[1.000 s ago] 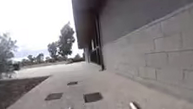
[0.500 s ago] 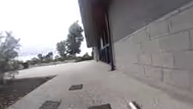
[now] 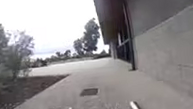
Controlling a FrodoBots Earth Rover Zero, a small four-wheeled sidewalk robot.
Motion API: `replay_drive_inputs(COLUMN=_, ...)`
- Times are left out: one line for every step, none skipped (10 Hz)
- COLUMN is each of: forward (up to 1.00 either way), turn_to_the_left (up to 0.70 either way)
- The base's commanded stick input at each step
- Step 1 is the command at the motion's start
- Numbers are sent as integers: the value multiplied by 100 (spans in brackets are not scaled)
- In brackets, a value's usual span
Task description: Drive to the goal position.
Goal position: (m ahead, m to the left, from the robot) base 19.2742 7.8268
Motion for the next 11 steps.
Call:
replay_drive_inputs(forward=100, turn_to_the_left=0)
replay_drive_inputs(forward=100, turn_to_the_left=0)
replay_drive_inputs(forward=100, turn_to_the_left=0)
replay_drive_inputs(forward=100, turn_to_the_left=0)
replay_drive_inputs(forward=100, turn_to_the_left=0)
replay_drive_inputs(forward=100, turn_to_the_left=0)
replay_drive_inputs(forward=100, turn_to_the_left=0)
replay_drive_inputs(forward=100, turn_to_the_left=0)
replay_drive_inputs(forward=100, turn_to_the_left=0)
replay_drive_inputs(forward=100, turn_to_the_left=0)
replay_drive_inputs(forward=100, turn_to_the_left=0)
